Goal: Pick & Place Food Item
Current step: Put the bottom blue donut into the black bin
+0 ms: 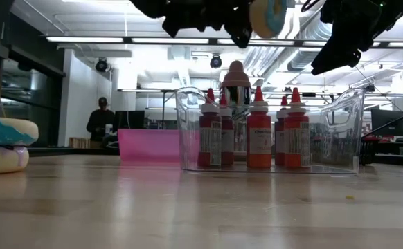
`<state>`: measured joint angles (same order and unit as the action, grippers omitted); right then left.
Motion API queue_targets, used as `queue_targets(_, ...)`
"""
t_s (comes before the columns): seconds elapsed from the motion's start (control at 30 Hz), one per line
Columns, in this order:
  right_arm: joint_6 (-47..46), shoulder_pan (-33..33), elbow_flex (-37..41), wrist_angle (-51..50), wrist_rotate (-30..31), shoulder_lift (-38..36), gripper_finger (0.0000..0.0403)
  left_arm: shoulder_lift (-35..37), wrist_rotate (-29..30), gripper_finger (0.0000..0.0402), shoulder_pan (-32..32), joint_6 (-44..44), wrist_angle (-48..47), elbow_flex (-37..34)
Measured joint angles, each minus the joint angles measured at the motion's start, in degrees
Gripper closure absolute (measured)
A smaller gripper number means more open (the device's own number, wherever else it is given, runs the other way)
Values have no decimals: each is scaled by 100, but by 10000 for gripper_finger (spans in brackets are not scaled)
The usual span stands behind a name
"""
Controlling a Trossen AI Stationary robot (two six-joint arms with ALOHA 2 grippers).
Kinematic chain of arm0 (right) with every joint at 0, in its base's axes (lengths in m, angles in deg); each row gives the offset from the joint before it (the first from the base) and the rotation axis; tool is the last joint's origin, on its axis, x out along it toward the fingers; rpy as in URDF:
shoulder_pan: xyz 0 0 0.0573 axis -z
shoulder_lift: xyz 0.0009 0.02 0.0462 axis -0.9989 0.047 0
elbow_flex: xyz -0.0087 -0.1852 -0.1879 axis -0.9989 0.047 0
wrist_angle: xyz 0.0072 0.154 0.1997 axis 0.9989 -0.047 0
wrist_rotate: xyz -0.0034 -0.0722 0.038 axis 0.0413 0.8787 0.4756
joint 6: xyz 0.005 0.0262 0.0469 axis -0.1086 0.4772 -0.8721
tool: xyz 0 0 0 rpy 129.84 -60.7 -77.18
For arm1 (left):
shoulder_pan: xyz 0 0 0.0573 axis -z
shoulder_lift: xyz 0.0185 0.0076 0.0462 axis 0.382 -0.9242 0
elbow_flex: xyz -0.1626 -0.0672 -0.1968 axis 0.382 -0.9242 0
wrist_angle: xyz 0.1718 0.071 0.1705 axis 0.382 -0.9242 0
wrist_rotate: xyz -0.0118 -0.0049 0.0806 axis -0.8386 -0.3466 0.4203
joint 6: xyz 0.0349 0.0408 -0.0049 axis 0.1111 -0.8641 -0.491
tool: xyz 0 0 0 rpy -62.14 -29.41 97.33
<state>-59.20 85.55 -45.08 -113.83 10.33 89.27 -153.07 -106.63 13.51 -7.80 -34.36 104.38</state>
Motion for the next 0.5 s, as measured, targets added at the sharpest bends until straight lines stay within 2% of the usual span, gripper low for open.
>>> queue_targets(0.5, 0, 0, 0, 2, 0, 0, 242, -40, -17, 280, 368, 212, 513, 2)
